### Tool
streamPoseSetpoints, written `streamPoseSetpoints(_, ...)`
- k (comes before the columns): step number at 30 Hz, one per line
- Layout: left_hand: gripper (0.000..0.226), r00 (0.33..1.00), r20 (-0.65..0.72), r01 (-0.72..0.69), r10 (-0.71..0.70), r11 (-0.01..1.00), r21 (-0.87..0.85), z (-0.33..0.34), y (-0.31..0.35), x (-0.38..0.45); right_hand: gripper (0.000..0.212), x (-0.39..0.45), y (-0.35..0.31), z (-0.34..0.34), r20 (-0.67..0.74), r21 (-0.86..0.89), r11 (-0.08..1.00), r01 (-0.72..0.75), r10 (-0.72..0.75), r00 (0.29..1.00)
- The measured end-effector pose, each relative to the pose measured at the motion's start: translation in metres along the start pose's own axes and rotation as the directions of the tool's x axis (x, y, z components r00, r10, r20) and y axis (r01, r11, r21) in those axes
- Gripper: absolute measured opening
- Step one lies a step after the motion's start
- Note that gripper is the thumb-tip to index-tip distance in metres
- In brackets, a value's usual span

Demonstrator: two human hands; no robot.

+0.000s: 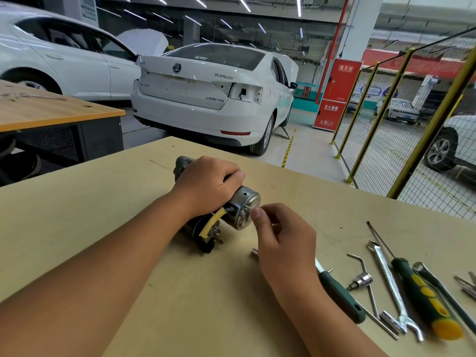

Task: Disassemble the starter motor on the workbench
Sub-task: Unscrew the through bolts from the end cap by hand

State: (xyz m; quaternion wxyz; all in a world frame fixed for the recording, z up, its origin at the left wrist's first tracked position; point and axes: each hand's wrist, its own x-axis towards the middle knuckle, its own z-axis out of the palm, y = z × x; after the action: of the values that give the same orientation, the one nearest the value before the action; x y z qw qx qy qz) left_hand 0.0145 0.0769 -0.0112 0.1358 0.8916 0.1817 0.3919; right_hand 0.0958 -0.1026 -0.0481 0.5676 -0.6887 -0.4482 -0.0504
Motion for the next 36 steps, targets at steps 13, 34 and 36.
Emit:
streamPoseSetpoints(13,0.04,1.0,0.005,-0.003,0.003,1.0,0.011,-0.002,0.003,0.0,0.026,0.006,-0.001,0.0,-0.018,0.007,1.0,-0.016,0.016,1.0)
streamPoseSetpoints(34,0.039,1.0,0.029,-0.009,0.009,1.0,0.023,-0.007,0.009,0.0,0.044,0.01,0.004,-0.001,0.02,-0.027,0.999,0.021,-0.021,1.0)
streamPoseSetpoints(36,0.04,1.0,0.028,-0.013,0.012,1.0,0.017,-0.008,0.009,-0.001,0.045,0.009,0.004,0.0,0.01,-0.038,0.998,0.043,-0.042,0.999)
